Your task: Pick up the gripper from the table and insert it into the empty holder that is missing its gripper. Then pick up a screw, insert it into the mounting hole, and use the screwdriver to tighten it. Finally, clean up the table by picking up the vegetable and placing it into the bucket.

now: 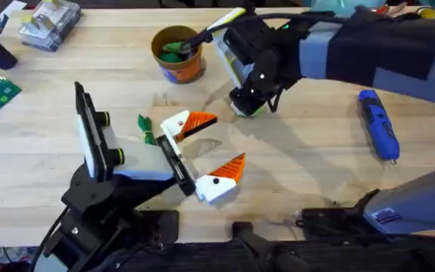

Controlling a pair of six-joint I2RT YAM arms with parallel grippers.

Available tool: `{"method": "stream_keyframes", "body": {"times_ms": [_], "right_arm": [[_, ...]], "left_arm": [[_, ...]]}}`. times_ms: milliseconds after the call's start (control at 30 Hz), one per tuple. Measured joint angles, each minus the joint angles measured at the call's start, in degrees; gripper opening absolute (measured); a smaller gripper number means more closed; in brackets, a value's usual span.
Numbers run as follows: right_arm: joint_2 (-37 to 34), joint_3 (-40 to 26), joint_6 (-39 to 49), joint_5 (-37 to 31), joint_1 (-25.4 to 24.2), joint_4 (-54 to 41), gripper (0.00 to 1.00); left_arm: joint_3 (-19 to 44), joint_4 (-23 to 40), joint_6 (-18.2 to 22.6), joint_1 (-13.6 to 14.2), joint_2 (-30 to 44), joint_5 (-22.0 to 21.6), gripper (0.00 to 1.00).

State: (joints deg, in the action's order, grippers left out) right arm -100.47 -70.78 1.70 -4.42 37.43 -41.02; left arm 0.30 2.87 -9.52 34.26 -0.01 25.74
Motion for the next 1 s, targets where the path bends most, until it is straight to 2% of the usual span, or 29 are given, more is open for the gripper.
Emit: {"method": "stream_keyframes", "body": {"times_ms": [400,733,1000], "right_arm": [[7.22,-8.73,0.02,2.67,0.00,-8.47,0.007],[6.84,-8.79,0.02,2.79,0.00,-11.67,0.007],[3.59,-8.70,-0.64,2.79,0.00,-14.15,0.007]], "left_arm": [[0.00,0.00,0.00,0.00,0.00,0.02,0.990],[0.00,0.00,0.00,0.00,0.00,0.02,0.990],[0.00,0.00,0.00,0.00,0.00,0.02,0.990]]}}
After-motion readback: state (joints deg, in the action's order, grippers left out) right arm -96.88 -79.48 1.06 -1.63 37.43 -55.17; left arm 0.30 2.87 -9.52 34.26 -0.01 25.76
